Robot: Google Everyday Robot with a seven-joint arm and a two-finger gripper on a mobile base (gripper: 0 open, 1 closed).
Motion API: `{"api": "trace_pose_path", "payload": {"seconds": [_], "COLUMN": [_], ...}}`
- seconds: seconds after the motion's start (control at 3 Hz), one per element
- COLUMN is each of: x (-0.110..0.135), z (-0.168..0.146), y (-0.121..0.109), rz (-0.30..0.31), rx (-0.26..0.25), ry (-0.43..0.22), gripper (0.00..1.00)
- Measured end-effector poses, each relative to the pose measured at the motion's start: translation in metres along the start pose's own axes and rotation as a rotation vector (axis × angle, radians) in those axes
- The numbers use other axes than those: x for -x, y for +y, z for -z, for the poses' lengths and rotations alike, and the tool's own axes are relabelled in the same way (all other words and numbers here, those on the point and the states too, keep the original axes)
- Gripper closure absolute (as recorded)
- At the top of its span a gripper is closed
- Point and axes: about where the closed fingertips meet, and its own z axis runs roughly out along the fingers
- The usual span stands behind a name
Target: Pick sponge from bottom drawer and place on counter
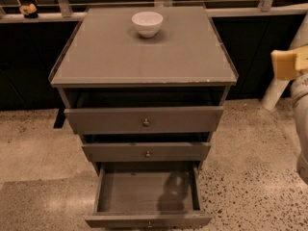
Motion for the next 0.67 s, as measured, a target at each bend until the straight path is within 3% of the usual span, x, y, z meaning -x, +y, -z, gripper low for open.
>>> {"api": "trace_pose_path", "payload": {"seconds": [0.33, 0.67], "x": [0.0022, 0.0028], "z": [0.0003, -0.0069], "y": [-0.003, -0.006], "rz": [-0.001, 0.008], "rx": [-0.004, -0.023], "ry": [-0.003, -0.049], "gripper": [1.0, 1.0]}}
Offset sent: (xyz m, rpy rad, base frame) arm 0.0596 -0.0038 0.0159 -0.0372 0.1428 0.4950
